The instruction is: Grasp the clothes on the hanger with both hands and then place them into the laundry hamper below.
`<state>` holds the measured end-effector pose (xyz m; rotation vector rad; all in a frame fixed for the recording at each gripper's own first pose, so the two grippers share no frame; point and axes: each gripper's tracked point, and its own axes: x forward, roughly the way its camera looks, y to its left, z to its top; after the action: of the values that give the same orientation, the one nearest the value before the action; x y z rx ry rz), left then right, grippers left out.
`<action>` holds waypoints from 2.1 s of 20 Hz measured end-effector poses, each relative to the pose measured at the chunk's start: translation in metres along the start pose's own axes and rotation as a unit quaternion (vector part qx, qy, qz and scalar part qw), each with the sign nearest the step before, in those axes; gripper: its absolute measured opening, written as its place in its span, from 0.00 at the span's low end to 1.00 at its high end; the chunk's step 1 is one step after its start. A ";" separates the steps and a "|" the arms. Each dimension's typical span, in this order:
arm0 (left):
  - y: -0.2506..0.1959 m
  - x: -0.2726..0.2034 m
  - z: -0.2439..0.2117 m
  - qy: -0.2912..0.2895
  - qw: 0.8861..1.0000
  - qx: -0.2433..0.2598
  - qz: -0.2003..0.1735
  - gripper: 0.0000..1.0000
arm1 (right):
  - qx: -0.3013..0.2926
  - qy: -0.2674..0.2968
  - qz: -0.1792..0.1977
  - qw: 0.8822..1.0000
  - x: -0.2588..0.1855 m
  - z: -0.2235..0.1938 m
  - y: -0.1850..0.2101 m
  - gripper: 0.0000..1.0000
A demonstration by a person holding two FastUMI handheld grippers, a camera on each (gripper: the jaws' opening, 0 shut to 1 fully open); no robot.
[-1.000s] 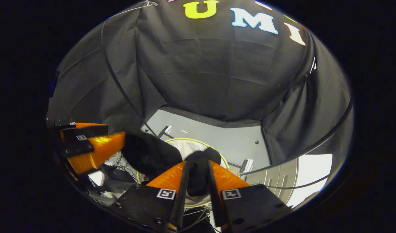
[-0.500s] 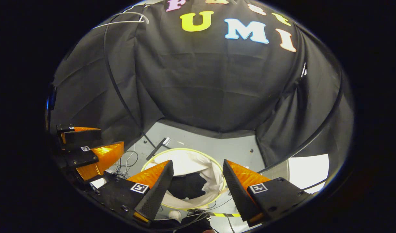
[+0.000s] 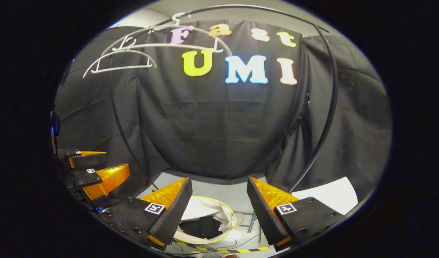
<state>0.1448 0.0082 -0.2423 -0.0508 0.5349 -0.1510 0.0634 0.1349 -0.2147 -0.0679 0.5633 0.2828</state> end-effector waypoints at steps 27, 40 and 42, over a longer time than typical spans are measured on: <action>-0.071 -0.186 0.247 -0.223 0.974 -0.012 0.038 0.95 | 0.021 -0.235 -0.081 0.968 -0.210 0.138 -0.192 0.94; -0.052 -0.207 0.237 -0.228 0.971 -0.018 0.076 0.95 | 0.015 -0.262 -0.081 0.962 -0.209 0.150 -0.177 0.94; -0.049 -0.208 0.236 -0.226 0.971 -0.019 0.078 0.95 | 0.013 -0.263 -0.081 0.961 -0.209 0.152 -0.175 0.94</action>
<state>0.0825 -0.0060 0.0697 -0.0772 0.0850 0.0270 0.0224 -0.0626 0.0233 -0.0111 0.0302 0.1249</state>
